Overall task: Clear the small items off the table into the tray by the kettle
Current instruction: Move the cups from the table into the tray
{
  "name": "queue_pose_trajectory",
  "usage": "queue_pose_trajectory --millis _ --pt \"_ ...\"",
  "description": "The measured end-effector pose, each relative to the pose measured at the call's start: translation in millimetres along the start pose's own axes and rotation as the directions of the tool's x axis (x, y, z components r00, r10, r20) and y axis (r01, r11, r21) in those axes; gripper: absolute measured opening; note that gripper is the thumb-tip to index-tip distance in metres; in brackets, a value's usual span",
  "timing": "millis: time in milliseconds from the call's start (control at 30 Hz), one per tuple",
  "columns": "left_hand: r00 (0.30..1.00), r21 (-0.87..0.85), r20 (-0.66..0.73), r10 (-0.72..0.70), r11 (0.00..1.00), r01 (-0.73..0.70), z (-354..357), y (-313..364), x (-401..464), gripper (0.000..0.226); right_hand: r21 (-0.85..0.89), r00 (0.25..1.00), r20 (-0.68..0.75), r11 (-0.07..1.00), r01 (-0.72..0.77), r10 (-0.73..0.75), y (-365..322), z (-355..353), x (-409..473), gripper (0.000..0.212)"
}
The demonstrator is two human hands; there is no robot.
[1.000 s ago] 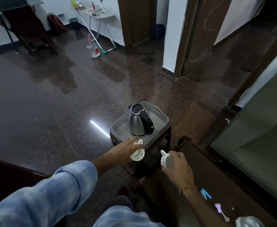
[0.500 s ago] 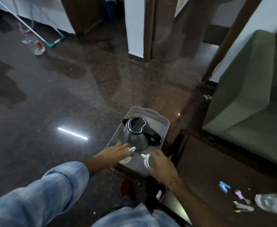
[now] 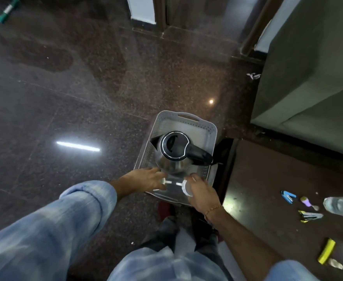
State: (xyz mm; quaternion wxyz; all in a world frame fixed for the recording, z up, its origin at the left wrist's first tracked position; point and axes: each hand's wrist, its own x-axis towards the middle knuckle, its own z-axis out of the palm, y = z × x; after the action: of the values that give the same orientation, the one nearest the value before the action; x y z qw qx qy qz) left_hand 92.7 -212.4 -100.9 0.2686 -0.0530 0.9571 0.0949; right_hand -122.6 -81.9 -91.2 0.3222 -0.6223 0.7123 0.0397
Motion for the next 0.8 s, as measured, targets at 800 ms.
queue_pose_trajectory --millis 800 --pt "0.996 0.055 0.036 0.077 0.995 -0.079 37.8 -36.4 12.6 0.068 -0.032 0.987 0.006 0.987 -0.159 0.16 -17.7 38.0 32.1 0.068"
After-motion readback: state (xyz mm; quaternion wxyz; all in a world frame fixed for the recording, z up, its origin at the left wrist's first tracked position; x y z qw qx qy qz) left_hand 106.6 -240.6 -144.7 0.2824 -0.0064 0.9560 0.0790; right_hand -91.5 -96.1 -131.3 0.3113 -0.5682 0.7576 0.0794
